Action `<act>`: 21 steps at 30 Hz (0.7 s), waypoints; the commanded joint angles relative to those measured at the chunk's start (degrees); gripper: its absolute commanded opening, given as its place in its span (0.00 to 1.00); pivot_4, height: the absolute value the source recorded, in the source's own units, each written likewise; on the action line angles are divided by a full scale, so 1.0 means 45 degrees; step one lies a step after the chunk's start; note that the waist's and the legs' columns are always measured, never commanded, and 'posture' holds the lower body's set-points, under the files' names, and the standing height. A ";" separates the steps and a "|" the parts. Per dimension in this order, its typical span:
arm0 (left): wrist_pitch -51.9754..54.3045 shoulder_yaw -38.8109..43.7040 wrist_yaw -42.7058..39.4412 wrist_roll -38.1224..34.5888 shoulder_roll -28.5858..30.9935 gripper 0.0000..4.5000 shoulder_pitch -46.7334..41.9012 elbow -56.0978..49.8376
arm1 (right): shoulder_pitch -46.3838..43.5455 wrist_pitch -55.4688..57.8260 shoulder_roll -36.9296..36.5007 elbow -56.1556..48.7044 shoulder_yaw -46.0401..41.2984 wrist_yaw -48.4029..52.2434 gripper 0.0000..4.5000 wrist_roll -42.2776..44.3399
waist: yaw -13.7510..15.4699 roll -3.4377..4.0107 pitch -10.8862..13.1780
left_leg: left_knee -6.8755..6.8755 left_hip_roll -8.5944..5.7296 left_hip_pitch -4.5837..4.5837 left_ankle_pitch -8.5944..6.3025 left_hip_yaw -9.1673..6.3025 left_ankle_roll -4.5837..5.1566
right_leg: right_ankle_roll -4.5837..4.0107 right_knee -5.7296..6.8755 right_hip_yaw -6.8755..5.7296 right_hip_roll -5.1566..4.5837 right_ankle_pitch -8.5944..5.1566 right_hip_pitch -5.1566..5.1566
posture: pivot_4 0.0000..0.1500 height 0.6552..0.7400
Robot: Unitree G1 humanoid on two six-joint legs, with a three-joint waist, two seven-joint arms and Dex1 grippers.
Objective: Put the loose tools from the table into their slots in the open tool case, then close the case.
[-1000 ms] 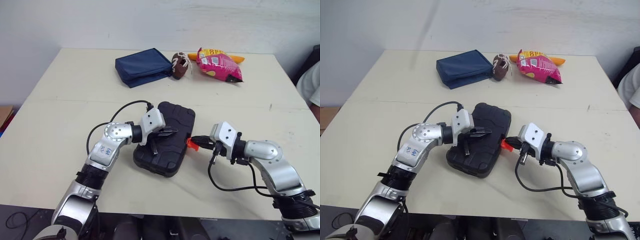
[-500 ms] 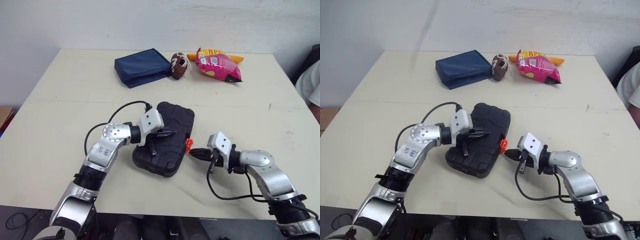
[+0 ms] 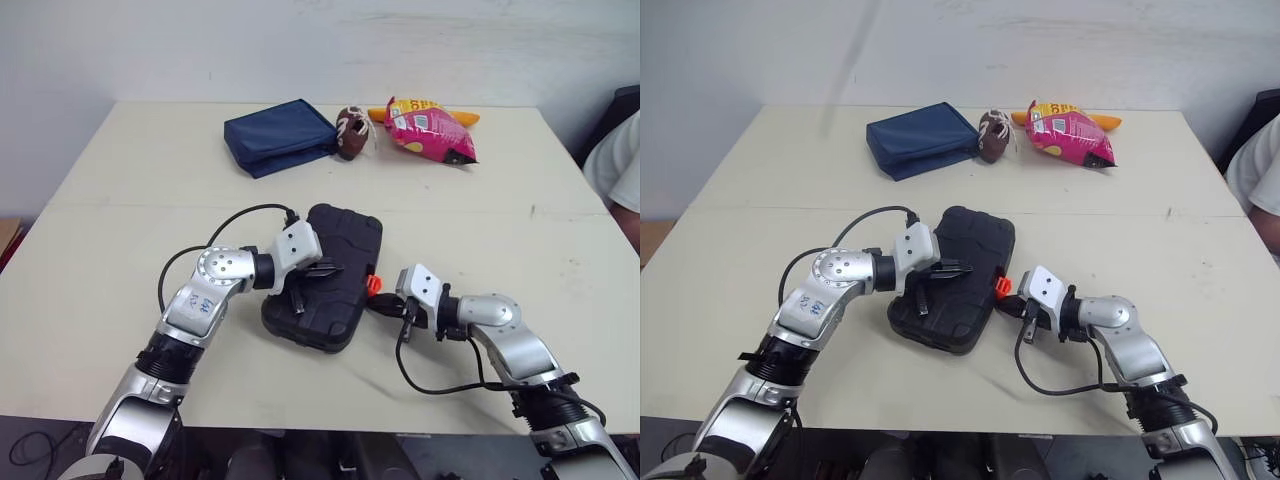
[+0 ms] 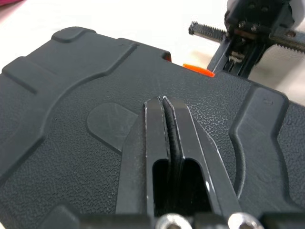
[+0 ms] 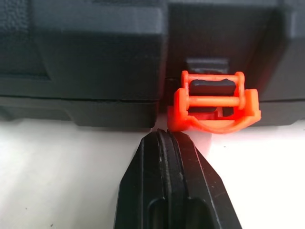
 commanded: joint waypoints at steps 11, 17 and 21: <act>0.0679 -0.0830 -0.0113 0.0701 0.0275 0.01 0.1102 0.1299 | -0.1239 -0.1395 -0.0187 -0.1313 -0.0691 0.0503 0.00 0.0523 | -0.0117 0.0015 -0.0010 | -0.0007 0.0002 0.0012 0.0001 -0.0007 -0.0002 | 0.0000 0.0000 -0.0002 0.0002 0.0000 0.0013 | 1.00 1.00; 0.0403 -0.1025 -0.0238 0.1000 0.0585 0.01 0.1384 0.1326 | -0.1620 -0.0990 -0.0168 -0.1200 -0.0577 0.0632 0.00 0.0280 | -0.0175 -0.0003 -0.0056 | -0.0101 0.0001 0.0183 -0.0008 -0.0005 -0.0010 | -0.0006 -0.0058 0.0004 0.0009 -0.0010 0.0143 | 1.00 1.00; 0.0160 -0.0849 -0.0103 0.0861 0.0440 0.01 0.1457 0.1413 | -0.1563 -0.1047 -0.0167 -0.1085 -0.0571 0.0693 0.00 0.0234 | -0.0118 0.0006 -0.0128 | -0.0196 0.0001 0.0212 0.0000 -0.0023 -0.0010 | -0.0014 -0.0112 0.0005 0.0029 -0.0008 0.0158 | 1.00 1.00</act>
